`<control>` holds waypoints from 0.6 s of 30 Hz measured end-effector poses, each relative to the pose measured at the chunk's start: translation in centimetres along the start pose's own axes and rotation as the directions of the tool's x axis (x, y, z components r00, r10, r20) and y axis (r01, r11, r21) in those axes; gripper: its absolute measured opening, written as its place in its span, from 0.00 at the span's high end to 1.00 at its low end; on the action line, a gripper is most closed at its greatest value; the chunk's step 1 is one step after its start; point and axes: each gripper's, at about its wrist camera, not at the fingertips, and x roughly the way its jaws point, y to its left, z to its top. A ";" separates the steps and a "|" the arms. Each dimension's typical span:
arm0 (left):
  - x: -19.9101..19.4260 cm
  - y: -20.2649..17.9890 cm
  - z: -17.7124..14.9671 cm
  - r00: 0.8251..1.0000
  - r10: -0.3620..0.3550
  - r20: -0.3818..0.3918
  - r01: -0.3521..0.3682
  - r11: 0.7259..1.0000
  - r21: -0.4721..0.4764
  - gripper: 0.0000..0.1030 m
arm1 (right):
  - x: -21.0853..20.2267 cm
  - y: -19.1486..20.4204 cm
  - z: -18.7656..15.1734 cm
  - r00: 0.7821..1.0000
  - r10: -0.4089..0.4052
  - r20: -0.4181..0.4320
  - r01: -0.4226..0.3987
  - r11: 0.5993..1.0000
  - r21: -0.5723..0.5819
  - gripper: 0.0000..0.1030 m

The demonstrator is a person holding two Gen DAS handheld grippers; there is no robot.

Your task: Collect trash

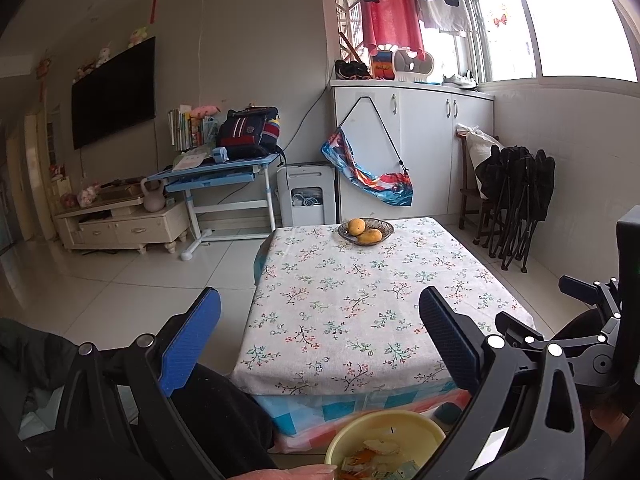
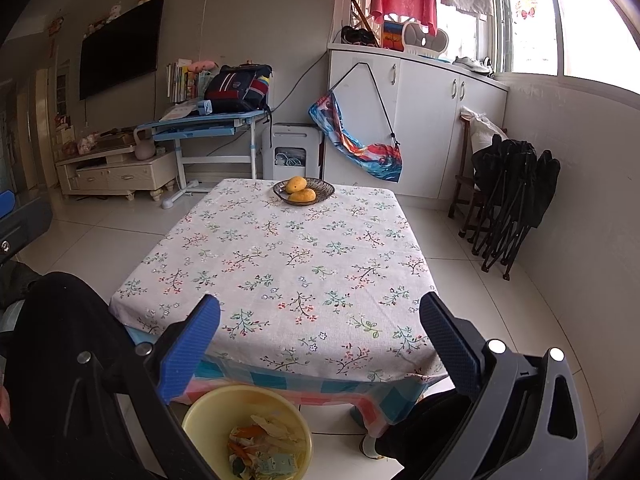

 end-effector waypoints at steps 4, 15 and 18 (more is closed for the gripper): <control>-0.2 -0.2 0.2 1.000 0.008 -0.003 -0.008 1.000 0.009 0.07 | 0.0 0.0 0.0 1.000 0.000 -0.001 0.000 1.000 0.001 0.07; -0.6 -0.5 0.8 1.000 0.028 -0.004 -0.027 0.999 0.028 0.07 | 0.3 0.3 0.0 1.000 0.009 -0.009 -0.009 1.000 -0.001 0.07; -0.5 -0.3 0.8 0.999 0.033 -0.005 -0.033 0.999 0.027 0.07 | 0.3 0.3 -0.1 1.000 0.011 -0.009 -0.011 1.000 -0.002 0.07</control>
